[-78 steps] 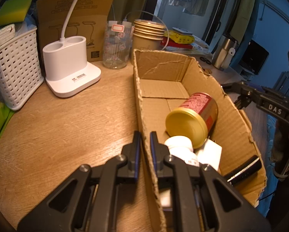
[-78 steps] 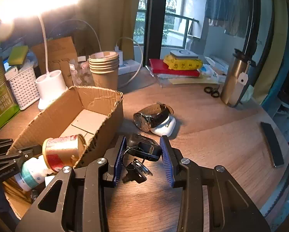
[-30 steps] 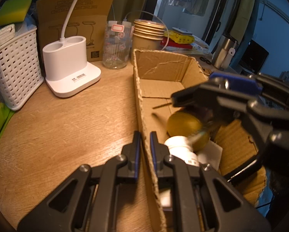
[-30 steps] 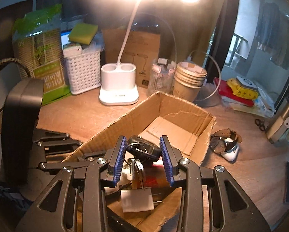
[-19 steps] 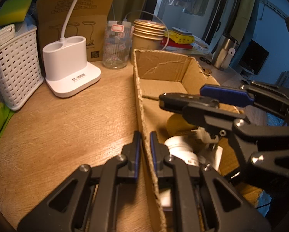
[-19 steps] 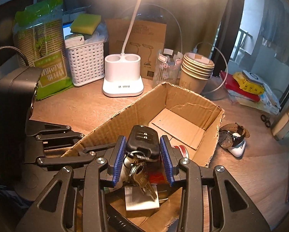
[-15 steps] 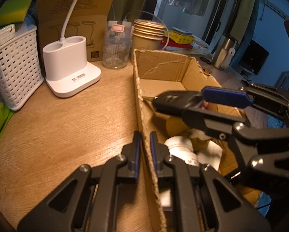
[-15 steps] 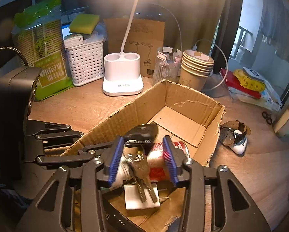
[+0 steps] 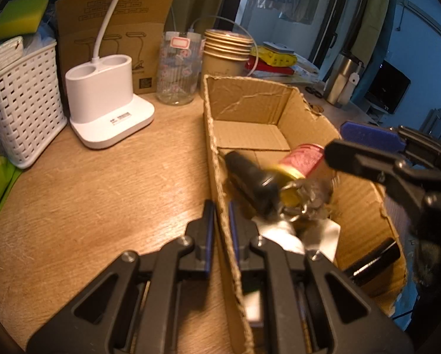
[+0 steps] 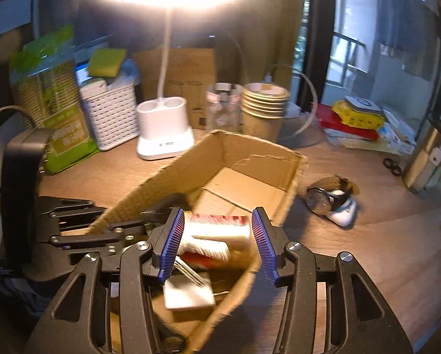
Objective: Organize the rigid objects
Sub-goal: 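Lower the car key into the box and open the right gripper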
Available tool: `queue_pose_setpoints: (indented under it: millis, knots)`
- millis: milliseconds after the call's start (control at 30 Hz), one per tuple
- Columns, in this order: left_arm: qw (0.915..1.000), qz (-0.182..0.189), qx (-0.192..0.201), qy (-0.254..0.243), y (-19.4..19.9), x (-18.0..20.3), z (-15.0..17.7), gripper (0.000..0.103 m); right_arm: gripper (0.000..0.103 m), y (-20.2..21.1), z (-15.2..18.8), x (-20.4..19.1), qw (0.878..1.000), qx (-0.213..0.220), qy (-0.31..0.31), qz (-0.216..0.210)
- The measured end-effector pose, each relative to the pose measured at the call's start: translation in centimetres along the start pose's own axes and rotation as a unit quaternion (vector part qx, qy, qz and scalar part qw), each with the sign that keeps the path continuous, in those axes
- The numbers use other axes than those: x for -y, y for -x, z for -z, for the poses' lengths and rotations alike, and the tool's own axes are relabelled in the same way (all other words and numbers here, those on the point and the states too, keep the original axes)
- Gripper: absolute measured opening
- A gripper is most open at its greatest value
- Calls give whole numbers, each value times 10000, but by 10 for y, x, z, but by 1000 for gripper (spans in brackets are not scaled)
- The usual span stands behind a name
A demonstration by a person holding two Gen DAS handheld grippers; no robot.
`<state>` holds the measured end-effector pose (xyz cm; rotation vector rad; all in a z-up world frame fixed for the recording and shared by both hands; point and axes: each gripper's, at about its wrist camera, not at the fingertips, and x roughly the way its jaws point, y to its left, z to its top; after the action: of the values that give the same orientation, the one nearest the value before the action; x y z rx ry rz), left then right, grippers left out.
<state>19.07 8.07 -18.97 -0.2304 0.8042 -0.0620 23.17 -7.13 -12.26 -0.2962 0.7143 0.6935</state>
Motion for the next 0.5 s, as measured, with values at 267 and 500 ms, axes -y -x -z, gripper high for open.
queue_pose_setpoints:
  millis: [267,500]
  knots:
    - [10000,-16,-5,5,-1,-1,1,11,50,-12,5,-10,9996,-185,214,99]
    - [10000,-25,18,4,0,-1,1,11,50,-14,8,-9,9995,-225,178,144]
